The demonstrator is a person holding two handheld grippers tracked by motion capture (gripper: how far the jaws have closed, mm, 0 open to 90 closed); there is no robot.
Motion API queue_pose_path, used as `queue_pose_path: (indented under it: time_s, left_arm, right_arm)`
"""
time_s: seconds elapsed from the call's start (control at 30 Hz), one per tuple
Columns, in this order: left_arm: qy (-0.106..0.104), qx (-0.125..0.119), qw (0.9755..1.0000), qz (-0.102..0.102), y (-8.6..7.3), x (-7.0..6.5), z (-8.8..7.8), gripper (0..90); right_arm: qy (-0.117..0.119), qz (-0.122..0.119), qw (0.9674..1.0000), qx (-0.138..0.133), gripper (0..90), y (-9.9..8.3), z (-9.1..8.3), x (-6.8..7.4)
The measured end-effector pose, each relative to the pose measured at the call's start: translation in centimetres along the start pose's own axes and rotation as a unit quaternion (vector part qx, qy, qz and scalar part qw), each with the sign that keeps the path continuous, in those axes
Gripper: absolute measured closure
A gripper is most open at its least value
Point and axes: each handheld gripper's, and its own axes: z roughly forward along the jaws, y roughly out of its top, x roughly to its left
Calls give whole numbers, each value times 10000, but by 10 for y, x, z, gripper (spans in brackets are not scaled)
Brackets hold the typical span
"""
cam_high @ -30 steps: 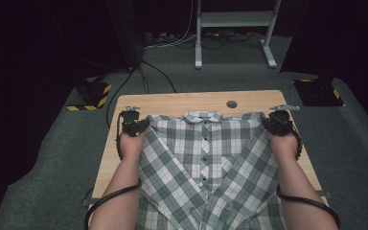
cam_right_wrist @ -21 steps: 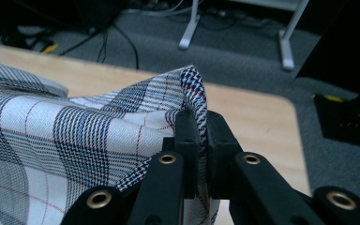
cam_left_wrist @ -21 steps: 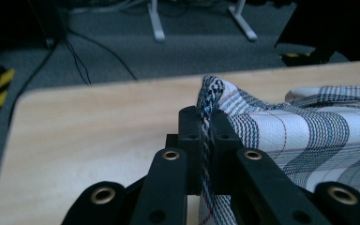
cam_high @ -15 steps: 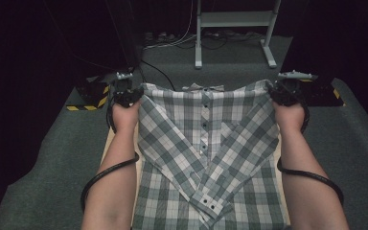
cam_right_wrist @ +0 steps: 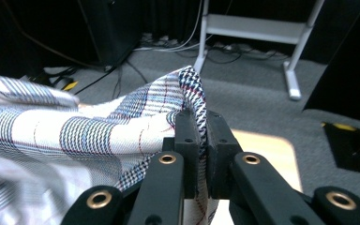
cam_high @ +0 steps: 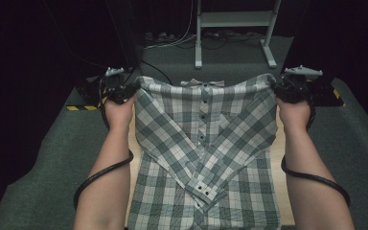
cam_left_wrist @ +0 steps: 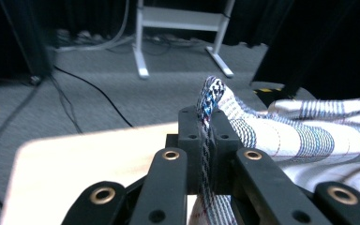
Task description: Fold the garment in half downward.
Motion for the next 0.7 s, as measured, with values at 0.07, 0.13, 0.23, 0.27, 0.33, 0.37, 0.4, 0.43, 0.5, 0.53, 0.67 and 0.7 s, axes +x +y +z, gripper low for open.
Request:
queue_pose_path:
  time_s: [0.07,0.13,0.23,0.27,0.33,0.37,0.4,0.43,0.5,0.53,0.67,0.7]
  left_arm:
    - [-64,70,10000,12,-14,2,1,867]
    - [-166,62,9998,-13,-25,3,-1,867]
    - [-269,61,9996,40,-39,3,-7,867]
    - [-293,58,9995,50,-43,3,-10,867]
    - [-351,27,9994,62,-51,2,-16,867]
    - [-372,39,9992,119,-57,1,-23,866]
    - [-372,39,9992,119,-57,1,-23,866]
    - [-398,25,9991,122,-60,0,-26,866]
    - [-421,-31,9989,202,-69,-3,-37,866]
    - [-421,-31,9989,202,-69,-3,-37,866]
    - [-541,-49,9981,293,-85,-9,-53,866]
    - [-541,-49,9981,293,-85,-9,-53,866]
  right_arm:
    - [76,22,10000,42,850,-15,0,0]
    - [151,75,9999,20,850,-27,-2,0]
    - [244,80,9997,-1,850,-43,-8,1]
    - [267,82,9996,-10,850,-47,-11,2]
    - [319,107,9994,-31,850,-56,-17,2]
    - [376,114,9992,-65,850,-65,-23,3]
    - [376,114,9992,-65,850,-65,-23,3]
    - [416,127,9990,-94,850,-72,-30,5]
    - [457,111,9988,-144,850,-80,-38,6]
    - [484,103,9987,-153,850,-83,-41,7]
    - [541,105,9984,-158,849,-98,-56,11]
    - [541,105,9984,-158,849,-98,-56,11]
